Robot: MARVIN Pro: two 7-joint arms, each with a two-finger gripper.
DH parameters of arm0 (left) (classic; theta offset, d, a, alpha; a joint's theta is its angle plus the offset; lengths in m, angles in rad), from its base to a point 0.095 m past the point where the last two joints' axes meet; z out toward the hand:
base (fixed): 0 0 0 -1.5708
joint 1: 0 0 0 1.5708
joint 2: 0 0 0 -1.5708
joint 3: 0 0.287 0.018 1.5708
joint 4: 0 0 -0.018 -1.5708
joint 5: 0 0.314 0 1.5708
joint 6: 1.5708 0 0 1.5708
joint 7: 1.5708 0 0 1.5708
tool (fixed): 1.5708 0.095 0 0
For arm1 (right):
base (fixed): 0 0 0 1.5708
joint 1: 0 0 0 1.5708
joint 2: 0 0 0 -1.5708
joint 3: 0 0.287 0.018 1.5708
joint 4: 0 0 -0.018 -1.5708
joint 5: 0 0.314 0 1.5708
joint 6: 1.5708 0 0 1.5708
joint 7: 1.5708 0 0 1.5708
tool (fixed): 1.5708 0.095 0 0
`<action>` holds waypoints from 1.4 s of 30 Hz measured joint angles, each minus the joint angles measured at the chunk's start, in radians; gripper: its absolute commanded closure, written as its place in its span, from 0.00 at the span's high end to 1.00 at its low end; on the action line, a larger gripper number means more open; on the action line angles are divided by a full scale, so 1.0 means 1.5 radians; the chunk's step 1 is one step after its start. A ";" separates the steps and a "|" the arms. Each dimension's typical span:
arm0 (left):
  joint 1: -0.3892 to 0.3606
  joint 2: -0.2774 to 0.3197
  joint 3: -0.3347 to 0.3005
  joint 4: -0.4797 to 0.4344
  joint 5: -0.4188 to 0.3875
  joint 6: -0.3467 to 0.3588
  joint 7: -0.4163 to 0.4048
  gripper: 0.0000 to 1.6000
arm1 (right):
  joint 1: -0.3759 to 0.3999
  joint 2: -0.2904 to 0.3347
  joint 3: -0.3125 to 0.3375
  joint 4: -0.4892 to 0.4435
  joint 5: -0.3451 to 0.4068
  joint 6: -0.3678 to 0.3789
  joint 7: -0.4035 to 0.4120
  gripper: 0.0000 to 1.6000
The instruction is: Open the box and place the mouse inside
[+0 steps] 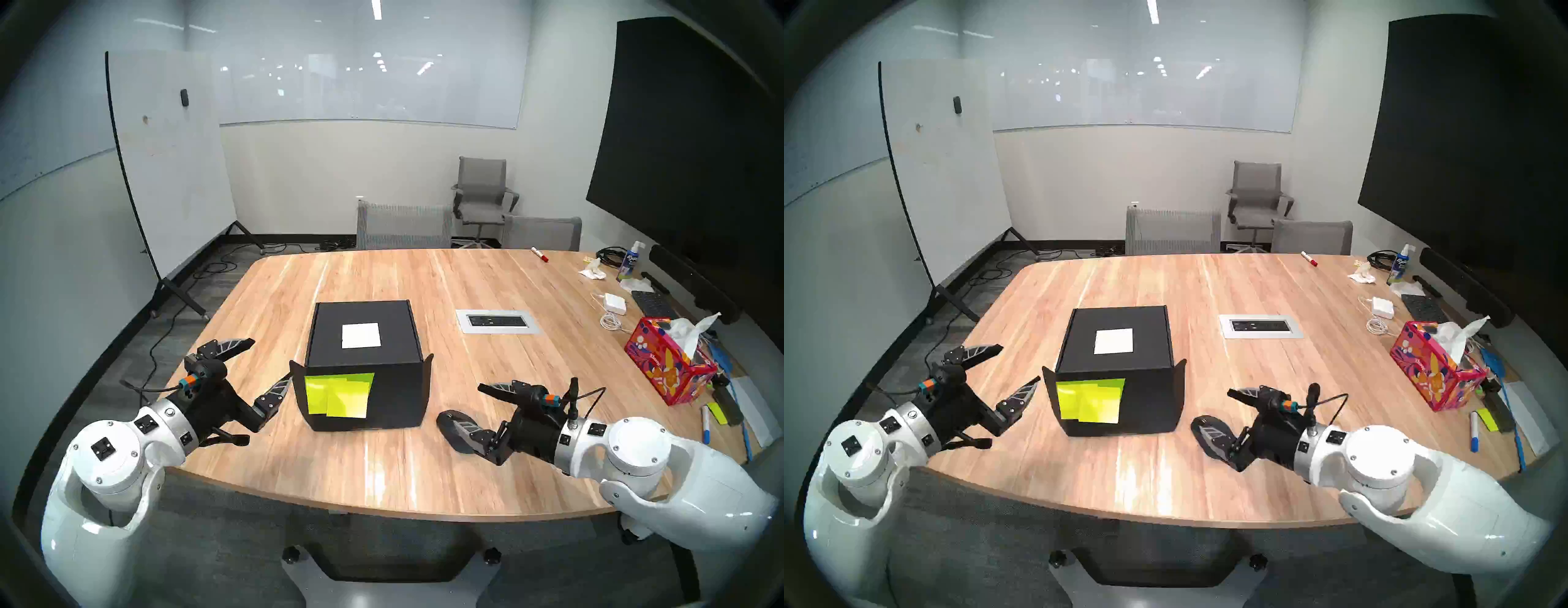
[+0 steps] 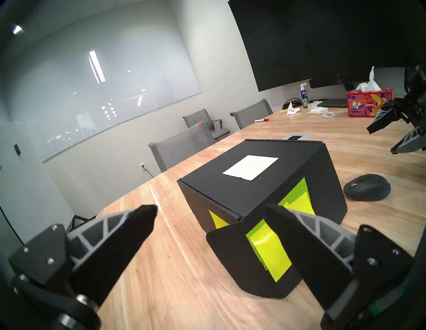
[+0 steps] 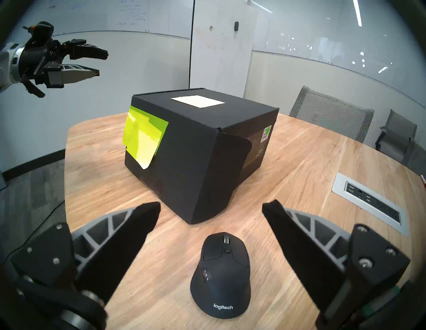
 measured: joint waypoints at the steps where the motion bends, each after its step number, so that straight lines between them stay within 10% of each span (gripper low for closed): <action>1: 0.000 0.000 0.000 0.000 0.000 0.000 0.000 1.00 | 0.000 0.000 0.000 0.000 0.000 0.000 0.000 1.00; 42: -0.063 0.047 0.045 0.049 0.004 0.047 -0.044 1.00 | 0.000 0.000 0.000 0.000 0.000 0.000 0.000 1.00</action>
